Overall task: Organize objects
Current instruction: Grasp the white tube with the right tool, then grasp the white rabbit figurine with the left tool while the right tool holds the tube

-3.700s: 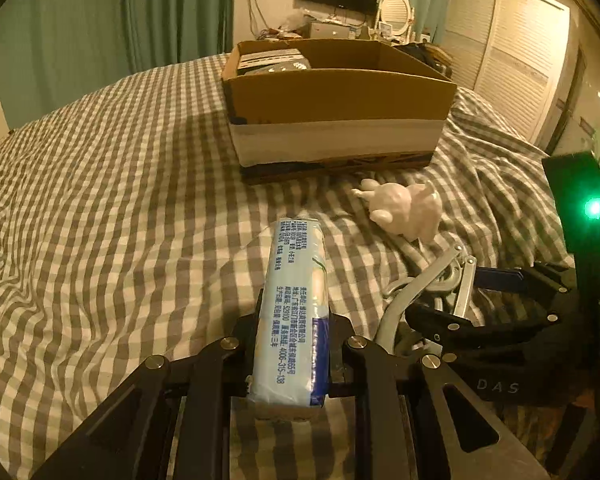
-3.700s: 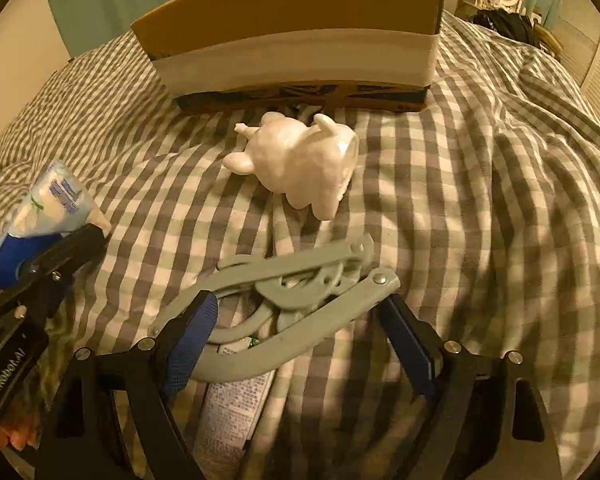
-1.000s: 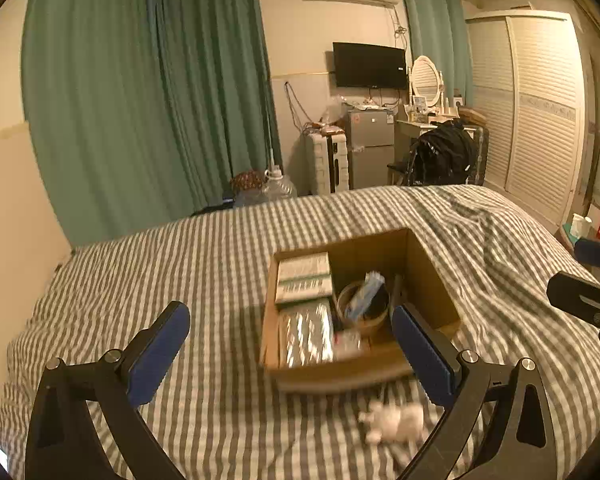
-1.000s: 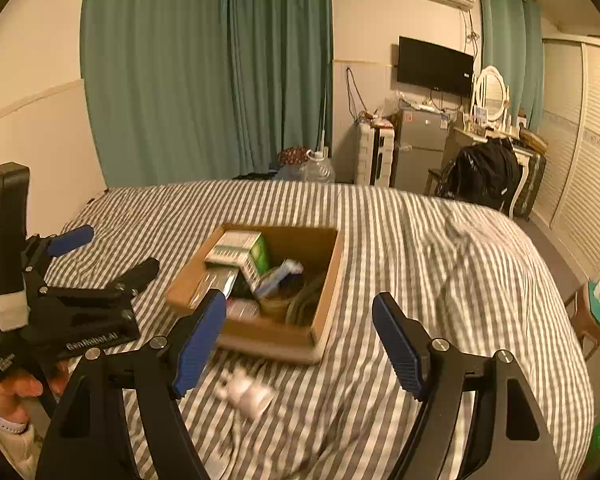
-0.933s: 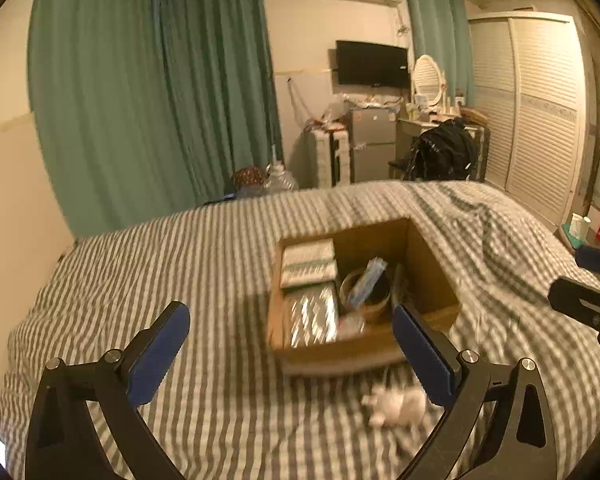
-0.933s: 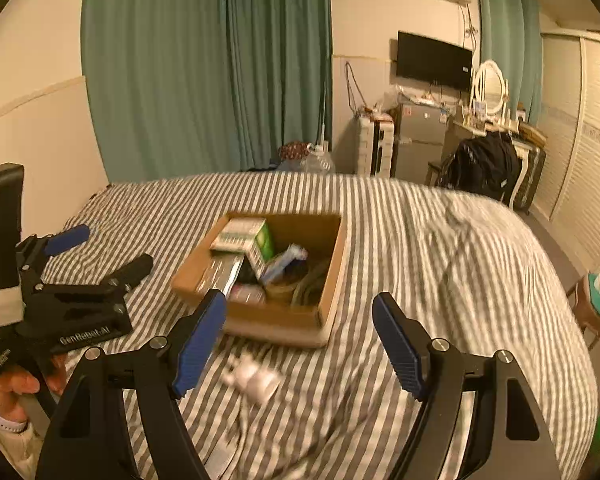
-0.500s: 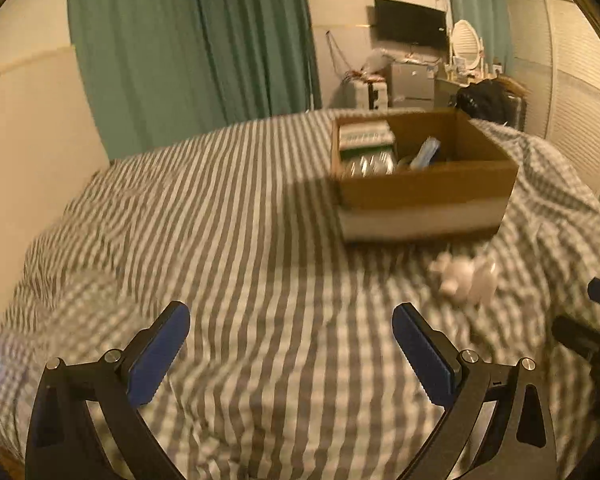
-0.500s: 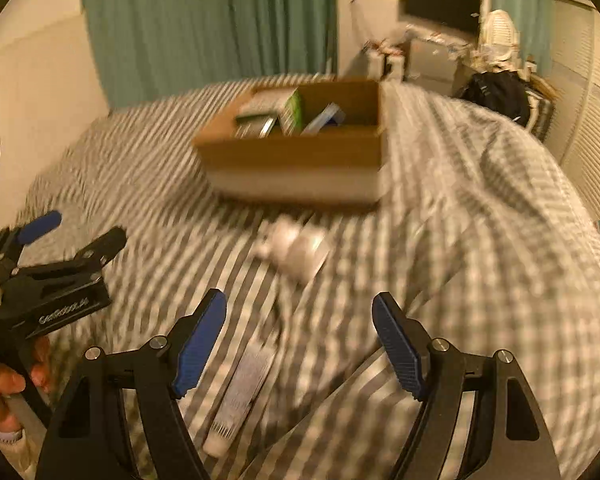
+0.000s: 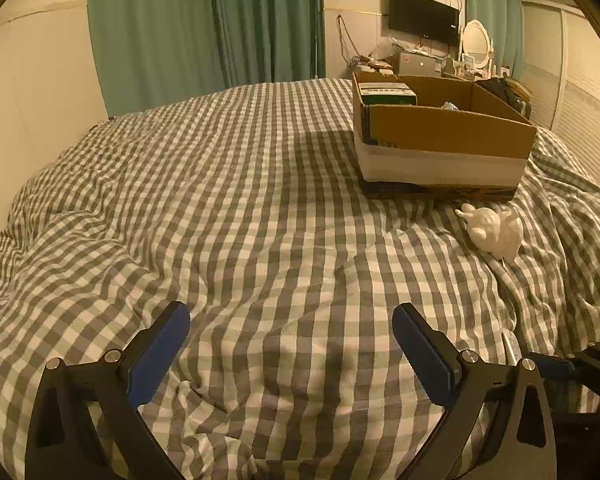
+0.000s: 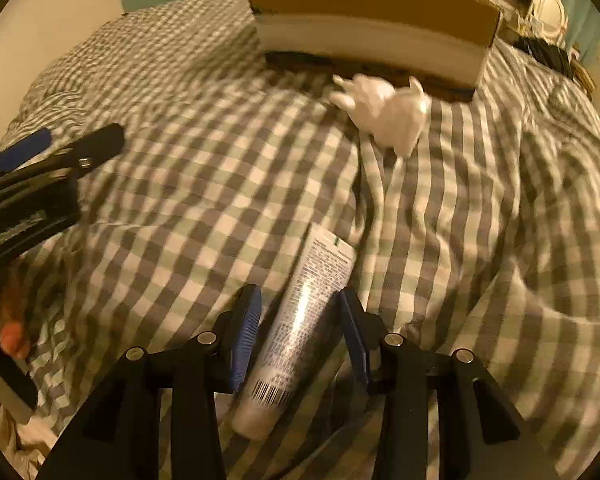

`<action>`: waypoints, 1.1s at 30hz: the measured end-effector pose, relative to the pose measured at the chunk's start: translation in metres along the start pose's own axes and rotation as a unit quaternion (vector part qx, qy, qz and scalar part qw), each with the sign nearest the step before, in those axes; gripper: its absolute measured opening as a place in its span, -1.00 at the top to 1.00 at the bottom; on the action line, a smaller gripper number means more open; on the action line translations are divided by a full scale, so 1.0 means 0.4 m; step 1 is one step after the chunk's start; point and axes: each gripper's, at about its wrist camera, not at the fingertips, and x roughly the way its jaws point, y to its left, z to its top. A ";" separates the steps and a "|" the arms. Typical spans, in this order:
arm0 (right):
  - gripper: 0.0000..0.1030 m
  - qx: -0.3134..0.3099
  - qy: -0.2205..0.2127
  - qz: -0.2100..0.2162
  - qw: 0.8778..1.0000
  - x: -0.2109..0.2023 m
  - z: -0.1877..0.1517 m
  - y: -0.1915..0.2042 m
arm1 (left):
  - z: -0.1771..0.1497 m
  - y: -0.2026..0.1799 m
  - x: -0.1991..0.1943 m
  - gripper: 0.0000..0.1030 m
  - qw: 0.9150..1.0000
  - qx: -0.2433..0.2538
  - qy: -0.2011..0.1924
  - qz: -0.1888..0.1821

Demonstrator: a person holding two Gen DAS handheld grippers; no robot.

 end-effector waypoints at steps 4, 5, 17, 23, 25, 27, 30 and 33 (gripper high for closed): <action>0.55 0.002 -0.024 0.017 1.000 -0.028 0.000 -0.006 | -0.003 -0.010 0.005 -1.00 1.000 0.006 0.007 -0.002; 0.63 0.002 -0.037 0.024 0.999 -0.047 0.005 -0.010 | -0.004 -0.013 0.004 -1.00 1.000 0.008 0.007 -0.001; 0.72 0.043 -0.133 0.002 0.990 -0.198 0.131 -0.202 | 0.048 -0.117 0.014 -1.00 0.999 0.034 0.008 -0.006; 0.72 0.051 -0.143 -0.018 0.988 -0.183 0.204 -0.291 | 0.105 -0.245 0.054 -1.00 0.998 0.044 0.016 -0.048; 0.72 0.062 -0.145 -0.022 0.987 -0.164 0.215 -0.324 | 0.122 -0.287 0.076 -1.00 0.997 0.053 0.019 -0.060; 0.72 0.077 -0.143 -0.012 0.987 -0.140 0.223 -0.352 | 0.136 -0.327 0.103 -1.00 0.996 0.055 0.026 -0.071; 0.72 0.096 -0.135 0.001 0.986 -0.103 0.217 -0.385 | 0.145 -0.379 0.140 -1.00 0.993 0.061 0.036 -0.092; 0.72 0.119 -0.126 0.023 0.985 -0.081 0.212 -0.419 | 0.147 -0.417 0.174 -1.00 0.992 0.080 0.038 -0.090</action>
